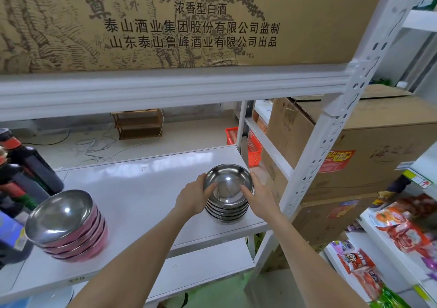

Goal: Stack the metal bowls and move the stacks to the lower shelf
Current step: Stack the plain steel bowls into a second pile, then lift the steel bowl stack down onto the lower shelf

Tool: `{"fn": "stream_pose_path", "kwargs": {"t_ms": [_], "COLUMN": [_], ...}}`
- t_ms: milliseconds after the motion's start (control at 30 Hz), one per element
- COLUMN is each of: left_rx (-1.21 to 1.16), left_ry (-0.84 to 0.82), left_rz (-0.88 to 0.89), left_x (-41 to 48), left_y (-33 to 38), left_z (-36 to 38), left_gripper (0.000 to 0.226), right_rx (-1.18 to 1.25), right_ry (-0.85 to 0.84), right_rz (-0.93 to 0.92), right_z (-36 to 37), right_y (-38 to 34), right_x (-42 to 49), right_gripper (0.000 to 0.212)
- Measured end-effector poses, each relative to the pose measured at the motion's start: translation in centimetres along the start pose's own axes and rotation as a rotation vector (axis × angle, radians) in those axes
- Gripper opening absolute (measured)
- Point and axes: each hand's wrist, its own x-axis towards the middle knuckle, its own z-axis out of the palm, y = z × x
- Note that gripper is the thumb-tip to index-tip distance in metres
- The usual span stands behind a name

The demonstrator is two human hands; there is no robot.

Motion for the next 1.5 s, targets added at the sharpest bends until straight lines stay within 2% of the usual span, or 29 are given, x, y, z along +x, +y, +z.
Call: {"fn": "stream_pose_path", "kwargs": {"t_ms": [300, 500, 667, 867, 1100, 1300, 1367, 1500], "left_rx": [-0.041, 0.111, 0.336, 0.540, 0.606, 0.444, 0.241, -0.320], "left_ry": [0.004, 0.001, 0.024, 0.158, 0.169, 0.145, 0.129, 0.090], "left_rz": [0.010, 0.025, 0.043, 0.109, 0.085, -0.068, -0.148, -0.317], "left_x": [-0.3, -0.3, -0.6, -1.0, -1.4, -2.0, -2.3, -2.7], "left_y": [0.1, 0.3, 0.6, 0.2, -1.6, -3.9, -4.4, -4.3], "left_z": [-0.1, -0.6, -1.2, -1.6, -2.0, -1.1, -0.4, 1.7], "left_gripper": [0.062, 0.062, 0.062, 0.070, 0.081, 0.073, 0.072, 0.069], "right_rx": [-0.002, -0.026, -0.167, -0.329, -0.350, -0.009, 0.099, 0.315], "right_ry": [-0.011, -0.025, 0.026, 0.085, 0.114, 0.084, 0.083, 0.088], "right_rz": [0.013, -0.007, -0.131, -0.138, -0.152, -0.075, -0.015, 0.090], "right_z": [0.2, -0.2, -1.0, -1.6, -2.1, -1.9, -1.4, -0.2], "right_y": [0.4, 0.2, -0.4, -0.3, 1.0, 1.9, 2.3, 3.4], "right_x": [0.2, 0.4, 0.1, -0.3, -0.1, 0.2, 0.3, 0.8], "right_gripper": [0.069, 0.068, 0.039, 0.066, 0.074, 0.075, 0.072, 0.064]}}
